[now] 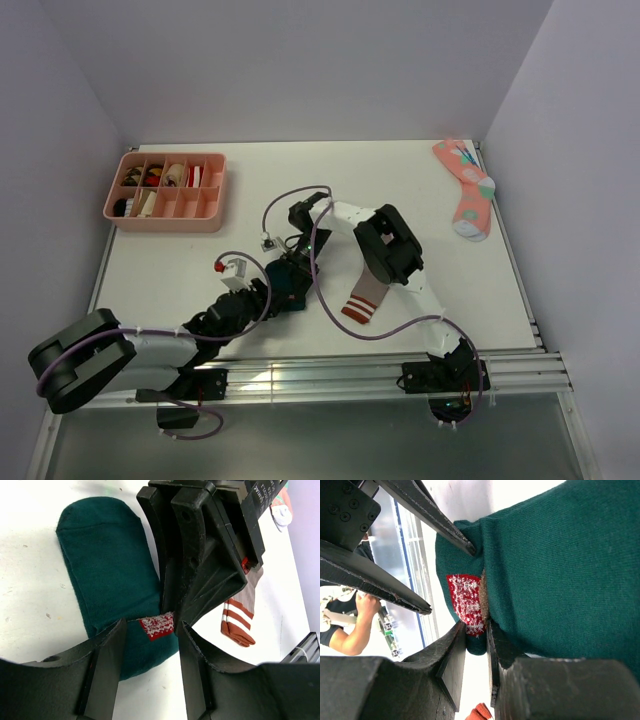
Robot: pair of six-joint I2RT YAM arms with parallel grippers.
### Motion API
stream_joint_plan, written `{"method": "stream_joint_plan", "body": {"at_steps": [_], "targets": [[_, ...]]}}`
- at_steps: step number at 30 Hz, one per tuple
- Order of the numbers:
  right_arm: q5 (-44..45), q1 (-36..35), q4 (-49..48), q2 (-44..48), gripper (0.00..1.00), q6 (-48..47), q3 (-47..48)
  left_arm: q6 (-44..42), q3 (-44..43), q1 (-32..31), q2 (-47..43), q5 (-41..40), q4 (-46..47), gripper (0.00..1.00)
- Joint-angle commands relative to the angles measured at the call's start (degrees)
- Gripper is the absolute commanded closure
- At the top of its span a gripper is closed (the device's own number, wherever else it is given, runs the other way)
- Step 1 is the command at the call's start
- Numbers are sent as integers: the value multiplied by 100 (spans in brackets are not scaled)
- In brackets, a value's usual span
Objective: Roll the socks
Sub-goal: Roll the sock at the center of the board.
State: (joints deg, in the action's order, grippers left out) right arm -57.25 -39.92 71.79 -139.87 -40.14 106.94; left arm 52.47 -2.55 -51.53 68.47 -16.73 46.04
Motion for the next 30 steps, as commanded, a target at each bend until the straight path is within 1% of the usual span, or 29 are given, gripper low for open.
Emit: {"method": "stream_joint_plan", "body": {"at_steps": [1,8,13,23,26,29,30], "targets": [[311,90,-86,-136,73,-135,99,53,808,-77,0,-164,-86,48],[162,204,72,-233,73,-126,249,106,598,-366,210,-383,-412,49],[101,336,133,-277,73,41,328,202,510,-455,281,-577,-587,48],[232,380,-7,-330,74,322,354,141,299,-657,598,-629,-728,45],[259,380,-42,-321,74,375,354,123,299,-692,703,-603,-763,45],[302,380,-86,-313,74,446,381,106,62,-709,895,-595,-868,49],[311,371,-130,-304,74,480,389,106,26,-710,957,-586,-895,52]]}}
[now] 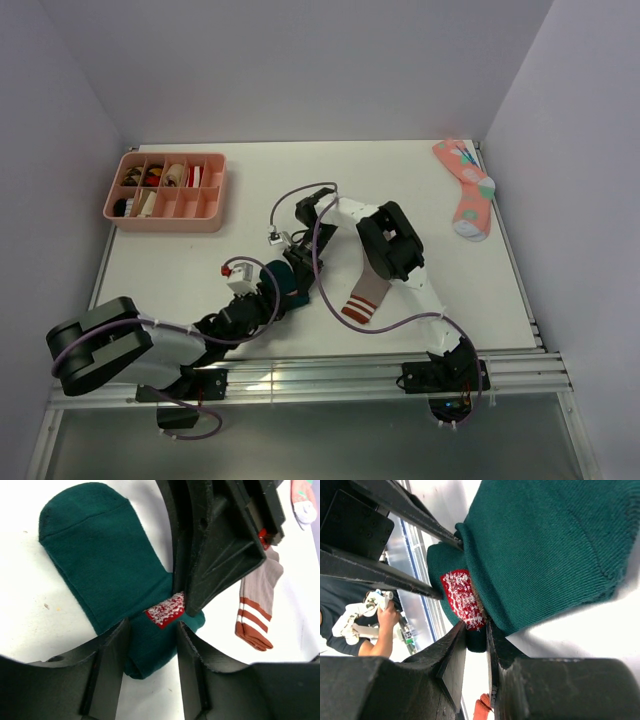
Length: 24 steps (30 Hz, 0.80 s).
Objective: Roll the socks
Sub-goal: Roll the sock at the center of the board.
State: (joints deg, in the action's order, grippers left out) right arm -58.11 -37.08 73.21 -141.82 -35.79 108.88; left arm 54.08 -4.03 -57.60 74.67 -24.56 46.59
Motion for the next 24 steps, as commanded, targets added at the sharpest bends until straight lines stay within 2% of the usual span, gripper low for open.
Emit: {"method": "stream_joint_plan", "body": {"at_steps": [1,5,7,8,11,12,16,22,24], "targets": [[423,96,-307,-100,74,115,195,-47,140,-119,398,197,-976,53],[432,87,-439,-65,74,221,169,14,17,-146,706,249,-1055,64],[423,96,-457,-65,74,239,186,32,25,-155,750,302,-1038,73],[432,96,-474,-48,74,248,177,41,17,-155,776,320,-1038,81],[476,87,-623,48,73,344,81,50,-45,-155,829,434,-1134,92],[519,96,-746,84,73,380,2,32,-80,-155,847,478,-1169,99],[607,96,-1080,356,72,573,-261,76,-291,-155,961,697,-1511,100],[730,122,-1634,1173,57,723,-815,515,-633,-155,874,987,-2522,100],[731,148,-1800,1498,55,749,-991,717,-643,-146,768,1137,-2795,100]]}}
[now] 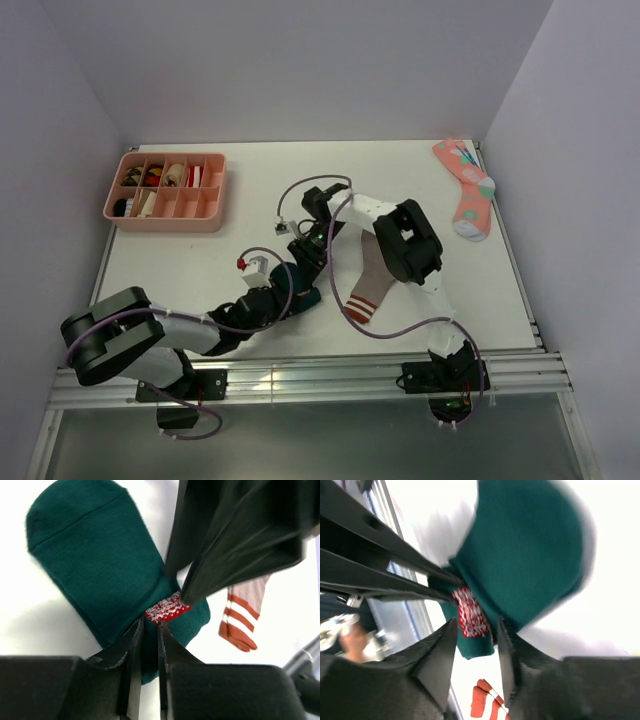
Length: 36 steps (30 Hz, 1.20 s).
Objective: Roll the socks
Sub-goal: Roll the sock at the center of the board.
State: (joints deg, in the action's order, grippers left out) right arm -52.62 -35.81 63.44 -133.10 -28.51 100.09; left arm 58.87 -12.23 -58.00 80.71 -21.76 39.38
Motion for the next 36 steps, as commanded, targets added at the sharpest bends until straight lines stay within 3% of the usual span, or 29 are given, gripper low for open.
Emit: {"method": "stream_joint_plan", "body": {"at_steps": [1,13,23,30,36], "targets": [[173,39,-877,732,53,65,-165,308,151,-89,130,918,-2179,100],[498,513,-912,2138,51,-592,-955,643,-350,455,-20,1998,-3611,100],[1113,602,-2036,4026,49,-1745,-3388,108,-561,1290,94,3116,-4094,100],[1719,-4,-2878,4871,47,-2238,-4436,-156,-675,1607,393,3924,-4245,100],[2334,-1049,-3732,5364,45,-2115,-5114,-174,-509,1713,665,4469,-3990,100]]}}
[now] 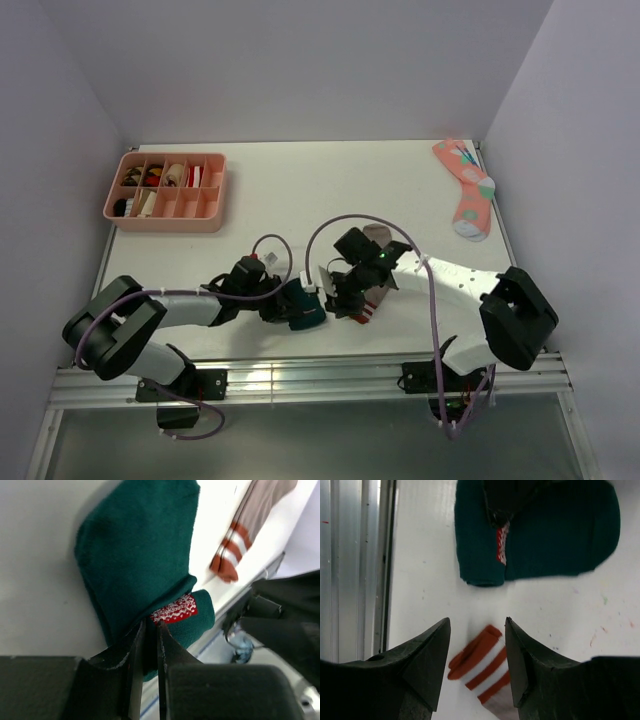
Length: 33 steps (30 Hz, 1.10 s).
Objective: Roll the socks
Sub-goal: Roll the sock at the center of the board.
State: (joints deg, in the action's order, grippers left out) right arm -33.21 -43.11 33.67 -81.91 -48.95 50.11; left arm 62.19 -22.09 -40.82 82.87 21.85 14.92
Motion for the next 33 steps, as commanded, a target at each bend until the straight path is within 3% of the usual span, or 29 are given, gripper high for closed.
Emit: {"method": "stream_joint_plan", "body": {"at_steps": [1,14,33], "targets": [[420,-416,-826,263,45,-45,-176,-533,477,4,501,170,-1536,100],[720,-1436,-1407,8,50,324,-326,-849,398,214,361,259,-1826,100],[1159,-1947,-1249,-361,52,614,-291,-1043,222,373,546,320,-1896,100]]}}
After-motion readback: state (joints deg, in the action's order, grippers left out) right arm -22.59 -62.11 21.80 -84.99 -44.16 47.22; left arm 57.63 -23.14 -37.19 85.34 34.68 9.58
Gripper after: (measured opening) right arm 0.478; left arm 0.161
